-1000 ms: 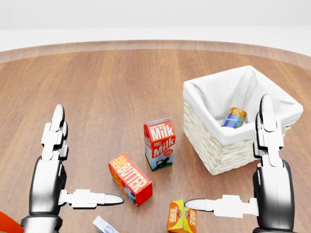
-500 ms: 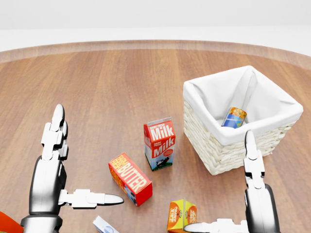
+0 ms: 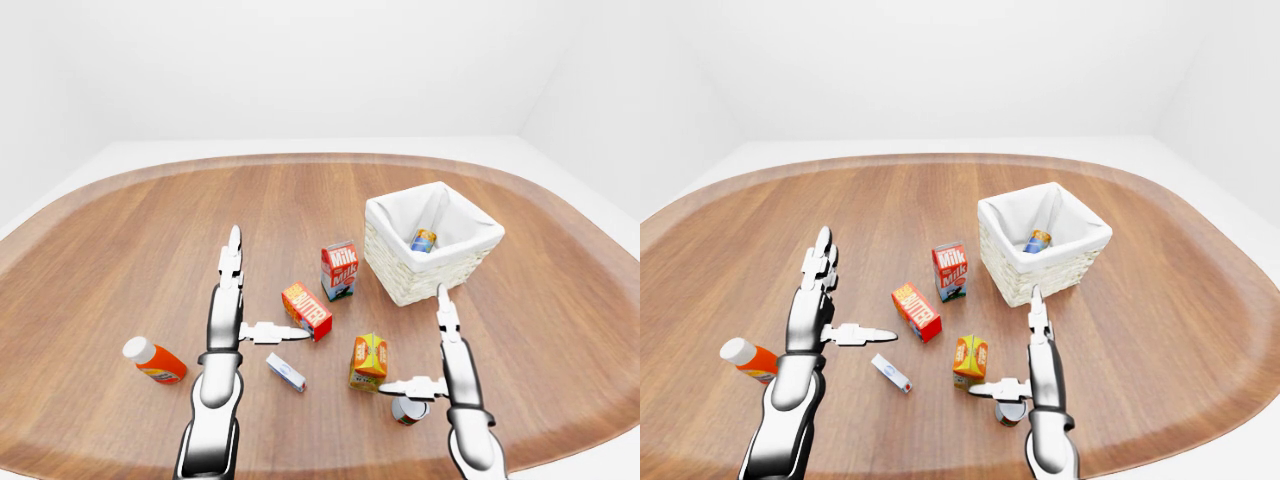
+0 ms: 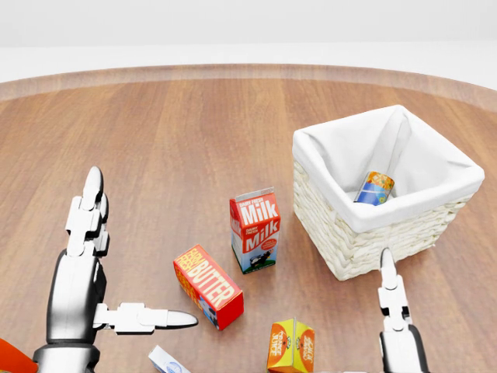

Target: Pick up the alphabet soup and the tomato sauce, and put them in the basket.

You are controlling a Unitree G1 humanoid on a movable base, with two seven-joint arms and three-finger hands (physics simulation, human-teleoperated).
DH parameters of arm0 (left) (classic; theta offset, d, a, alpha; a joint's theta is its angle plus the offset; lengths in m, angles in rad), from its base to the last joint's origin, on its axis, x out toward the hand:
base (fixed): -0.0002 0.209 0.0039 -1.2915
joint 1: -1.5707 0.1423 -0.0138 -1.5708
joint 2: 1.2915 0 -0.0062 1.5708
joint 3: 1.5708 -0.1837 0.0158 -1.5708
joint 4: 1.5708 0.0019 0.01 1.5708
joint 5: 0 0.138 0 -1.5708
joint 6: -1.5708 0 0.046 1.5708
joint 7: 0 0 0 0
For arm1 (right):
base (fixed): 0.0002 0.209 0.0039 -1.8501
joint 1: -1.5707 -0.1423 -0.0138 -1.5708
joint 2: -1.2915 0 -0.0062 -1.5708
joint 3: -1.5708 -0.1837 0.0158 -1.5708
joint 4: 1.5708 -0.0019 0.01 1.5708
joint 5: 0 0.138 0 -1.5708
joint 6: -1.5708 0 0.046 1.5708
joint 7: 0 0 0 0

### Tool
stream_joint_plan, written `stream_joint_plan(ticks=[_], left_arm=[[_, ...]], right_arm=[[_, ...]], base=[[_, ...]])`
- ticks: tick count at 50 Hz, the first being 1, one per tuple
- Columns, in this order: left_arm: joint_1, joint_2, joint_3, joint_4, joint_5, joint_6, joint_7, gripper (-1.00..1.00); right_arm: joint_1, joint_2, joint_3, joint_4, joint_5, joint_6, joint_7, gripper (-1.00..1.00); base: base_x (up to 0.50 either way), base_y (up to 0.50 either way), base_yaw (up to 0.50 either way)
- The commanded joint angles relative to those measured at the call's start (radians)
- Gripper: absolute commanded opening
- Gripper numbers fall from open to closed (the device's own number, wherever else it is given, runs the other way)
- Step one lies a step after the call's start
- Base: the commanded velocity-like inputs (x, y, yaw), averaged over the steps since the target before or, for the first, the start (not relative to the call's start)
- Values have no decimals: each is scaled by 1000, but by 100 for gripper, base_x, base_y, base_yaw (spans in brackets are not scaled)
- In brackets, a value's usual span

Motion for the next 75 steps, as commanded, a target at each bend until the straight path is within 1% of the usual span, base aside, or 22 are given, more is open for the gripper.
stream_joint_plan(ticks=[1,21,28,42,69,75], left_arm=[[0,1,1,0,3,0,1,100],[0,1,1,0,3,0,1,100],[0,1,1,0,3,0,1,100],[0,1,0,0,3,0,1,100],[0,0,1,0,3,0,1,100],[0,1,1,0,3,0,1,100]], right_arm=[[27,-6,7,44,-28,0,-25,100],[61,-10,20,49,-51,0,-38,100],[66,-13,21,86,-78,0,-59,100],[77,-19,25,109,-79,0,-66,100],[54,-12,12,210,-130,0,-105,100],[56,-14,12,200,-125,0,-100,100]], base=[[0,0,0],[0,0,0],[0,0,0],[0,0,0],[0,0,0],[0,0,0]])
